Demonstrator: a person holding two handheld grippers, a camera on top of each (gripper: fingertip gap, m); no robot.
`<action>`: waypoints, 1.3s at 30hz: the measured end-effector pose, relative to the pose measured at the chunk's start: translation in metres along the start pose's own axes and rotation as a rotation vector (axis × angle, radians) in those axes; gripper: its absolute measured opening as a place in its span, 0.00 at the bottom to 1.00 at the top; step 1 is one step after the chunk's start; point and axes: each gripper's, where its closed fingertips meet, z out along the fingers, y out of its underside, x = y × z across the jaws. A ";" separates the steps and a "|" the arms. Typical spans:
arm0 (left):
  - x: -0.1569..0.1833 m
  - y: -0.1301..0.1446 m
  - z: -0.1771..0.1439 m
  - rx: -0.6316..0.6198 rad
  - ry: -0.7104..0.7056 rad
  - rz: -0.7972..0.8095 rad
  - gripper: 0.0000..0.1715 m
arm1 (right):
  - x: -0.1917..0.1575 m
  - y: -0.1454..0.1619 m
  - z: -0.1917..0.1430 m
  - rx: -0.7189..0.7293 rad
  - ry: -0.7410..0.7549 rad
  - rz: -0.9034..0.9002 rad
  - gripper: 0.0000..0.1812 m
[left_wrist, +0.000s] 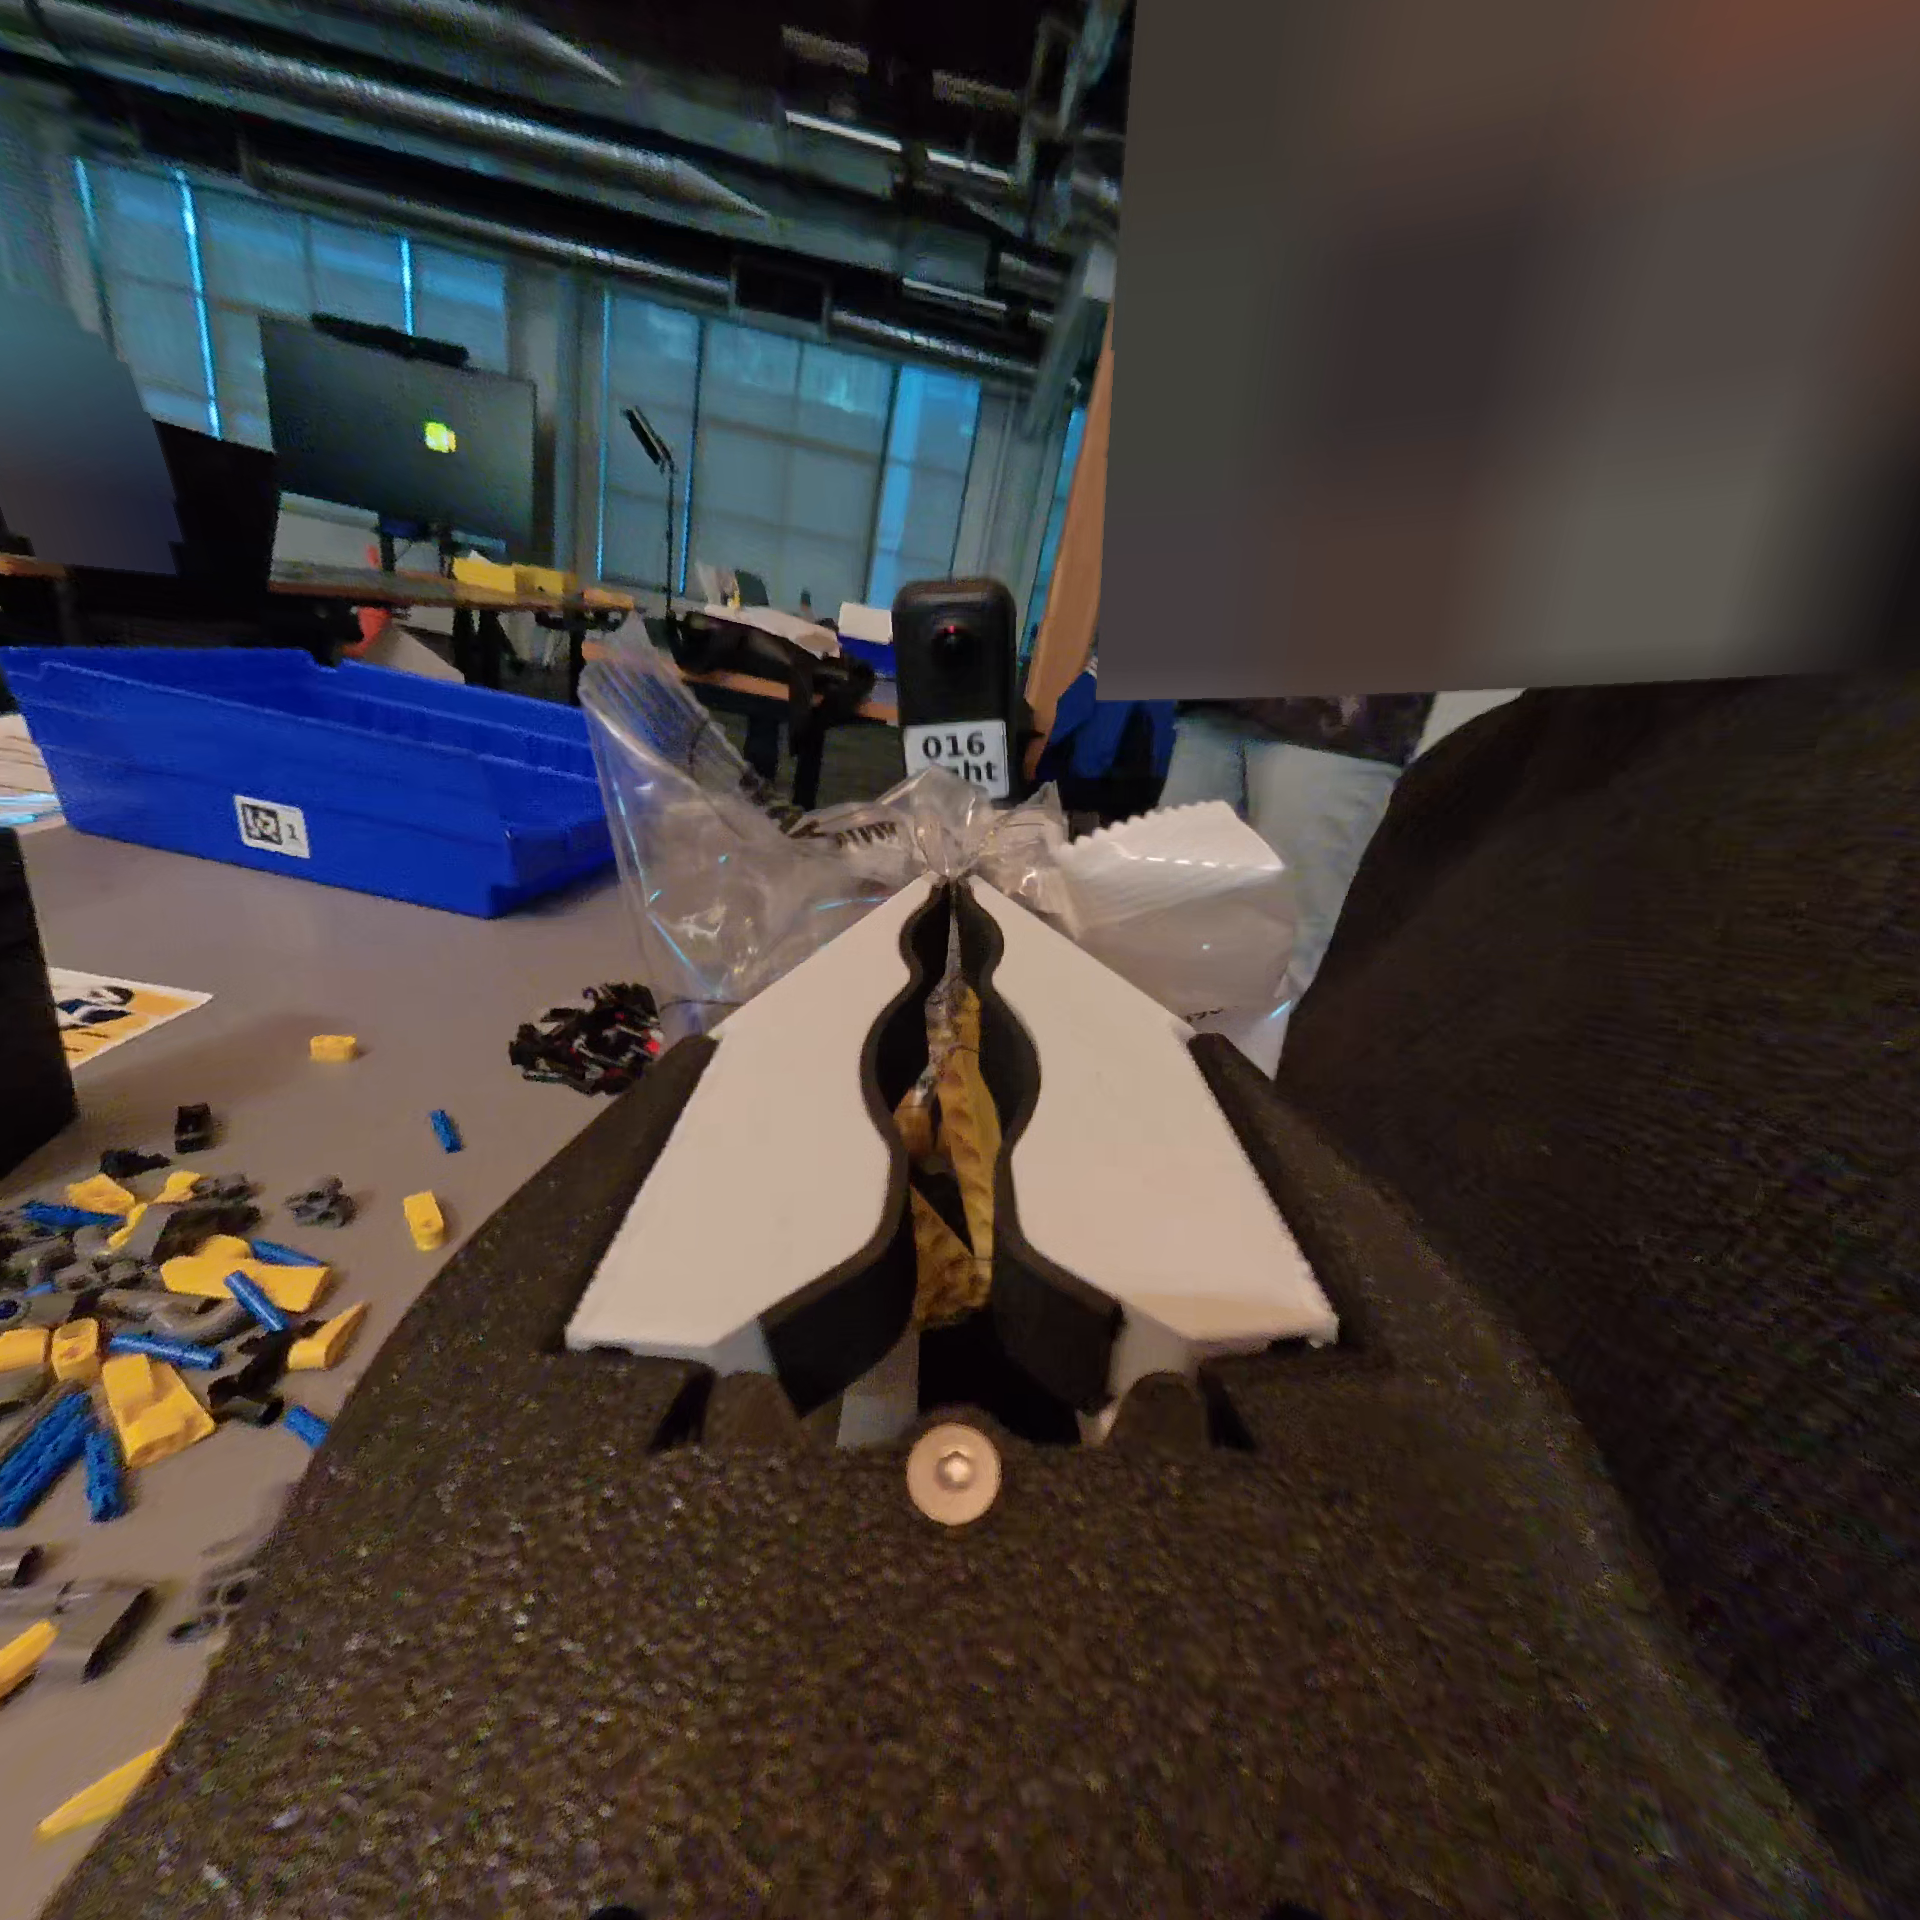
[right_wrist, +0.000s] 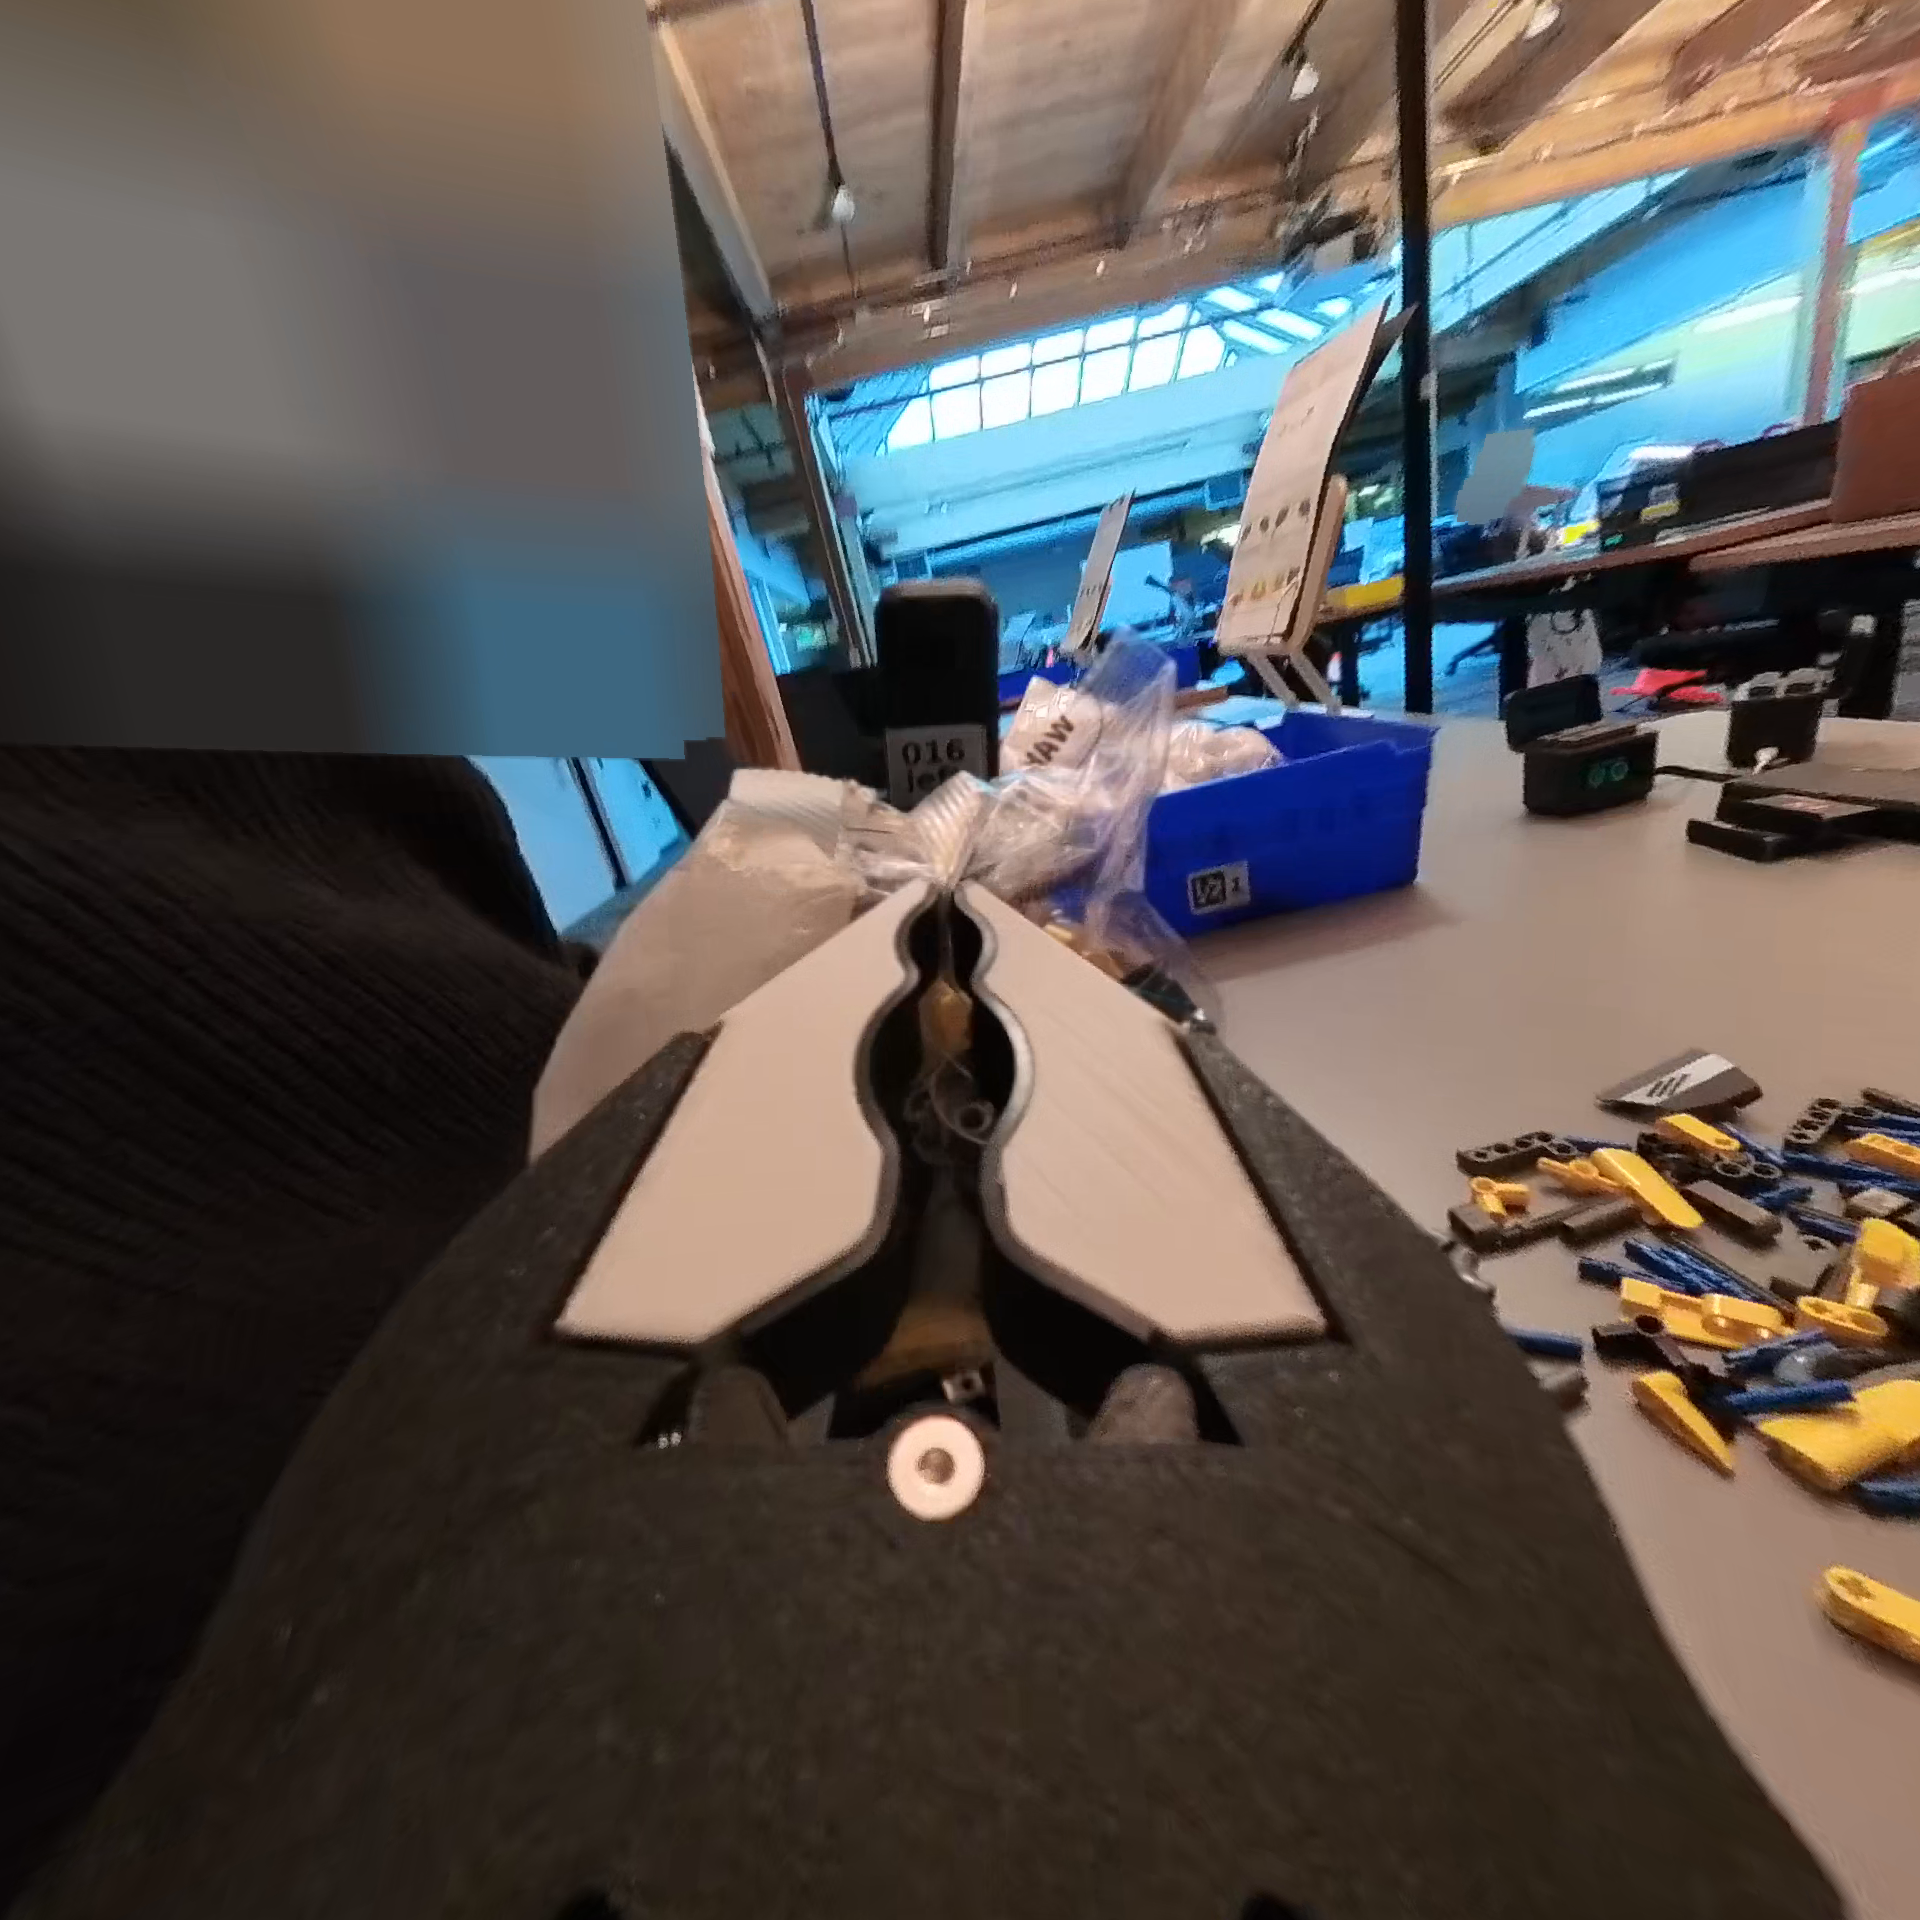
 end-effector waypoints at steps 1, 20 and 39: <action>0.000 -0.002 0.000 0.016 -0.004 0.000 0.00 | 0.002 -0.003 0.000 0.032 0.008 0.017 0.00; -0.036 0.014 -0.005 0.030 -0.283 0.047 0.00 | 0.084 0.005 -0.011 0.198 0.421 0.208 0.00; -0.047 0.021 -0.015 0.011 -0.324 -0.009 0.00 | 0.093 0.034 -0.004 0.118 0.314 0.380 0.00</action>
